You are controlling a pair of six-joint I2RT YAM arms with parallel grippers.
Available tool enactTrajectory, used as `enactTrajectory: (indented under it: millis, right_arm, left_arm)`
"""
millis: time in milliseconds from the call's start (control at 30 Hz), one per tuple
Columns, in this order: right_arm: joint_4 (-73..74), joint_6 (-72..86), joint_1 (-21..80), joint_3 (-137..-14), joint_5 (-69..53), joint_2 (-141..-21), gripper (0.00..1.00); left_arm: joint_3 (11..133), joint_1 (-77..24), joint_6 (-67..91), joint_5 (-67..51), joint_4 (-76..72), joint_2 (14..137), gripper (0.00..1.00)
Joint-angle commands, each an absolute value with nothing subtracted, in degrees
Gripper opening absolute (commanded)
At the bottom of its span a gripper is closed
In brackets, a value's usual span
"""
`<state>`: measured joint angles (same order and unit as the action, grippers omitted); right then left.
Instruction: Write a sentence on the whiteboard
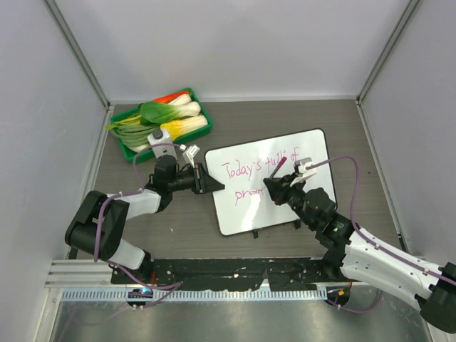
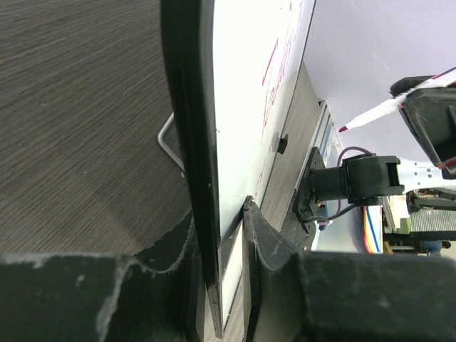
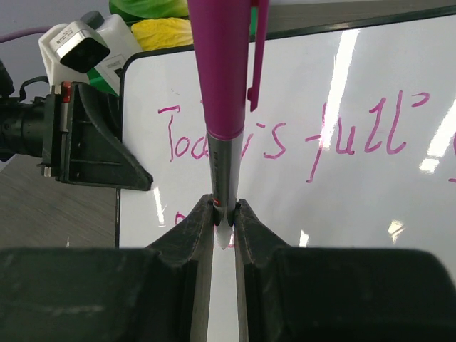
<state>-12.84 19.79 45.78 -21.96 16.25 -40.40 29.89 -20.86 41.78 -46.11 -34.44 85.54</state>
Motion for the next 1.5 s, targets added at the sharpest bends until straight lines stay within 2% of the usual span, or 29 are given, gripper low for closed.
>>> enactTrajectory:
  millis: [0, 33, 67, 167, 267, 433, 633, 767, 833, 967, 1067, 1167, 1233, 1467]
  right_arm:
    - [-16.52, 15.73, 48.52, -22.33, 24.35, -39.64, 0.01]
    - [-16.44, 16.17, 48.52, -22.32, 24.26, -40.07, 0.01]
    - [-16.26, 16.43, 48.60, -22.50, 24.26, -40.17, 0.01]
    - [-15.30, 17.84, 48.52, -23.64, 23.65, -40.34, 0.01]
    - [-13.89, 18.72, 48.51, -24.78, 22.77, -39.73, 0.01]
    - [-11.34, 18.72, 48.43, -26.98, 21.80, -37.80, 0.01]
    - [-9.40, 19.95, 48.52, -28.39, 20.75, -35.77, 0.01]
    - [-10.19, 21.27, 48.43, -29.26, 16.98, -36.56, 0.01]
    - [-10.28, 22.58, 48.43, -30.23, 14.43, -37.44, 0.01]
    - [-12.74, 26.10, 47.90, -30.50, 9.07, -38.49, 0.01]
    - [-13.10, 29.00, 45.10, -31.11, 5.46, -38.76, 0.01]
    - [-15.01, 35.30, 40.36, -30.85, -4.08, -38.59, 0.01]
    - [-18.35, 39.70, 37.01, -29.10, -8.85, -37.63, 0.01]
    - [-20.57, 43.77, 34.54, -27.95, -14.15, -37.27, 0.01]
  left_arm:
    - [29.79, -20.57, 32.78, -35.51, -29.53, 87.19, 0.00]
    - [29.71, -20.57, 32.78, -35.59, -29.44, 87.01, 0.01]
    - [29.88, -20.48, 32.70, -35.51, -29.01, 86.84, 0.08]
    - [29.71, -20.57, 32.17, -34.28, -27.17, 84.82, 0.39]
    - [28.39, -20.57, 32.43, -32.70, -27.16, 81.31, 0.59]
    - [26.63, -21.27, 32.61, -29.45, -24.45, 72.62, 0.75]
    - [26.36, -22.85, 32.25, -15.05, -8.03, 52.77, 0.81]
    - [32.15, -27.93, 29.01, -10.12, 4.37, 46.85, 0.83]
    - [36.36, -31.36, 28.22, -9.32, 6.41, 47.28, 0.84]
    - [42.87, -36.90, 28.56, -16.33, 3.17, 52.63, 0.85]
    - [46.13, -40.16, 27.60, -24.50, -1.91, 58.69, 0.78]
    - [47.98, -41.92, 26.72, -28.90, -6.23, 63.18, 0.78]
    - [49.74, -42.62, 26.37, -31.19, -7.64, 66.87, 0.73]
    - [51.85, -43.59, 29.09, -36.47, -16.52, 73.82, 0.63]
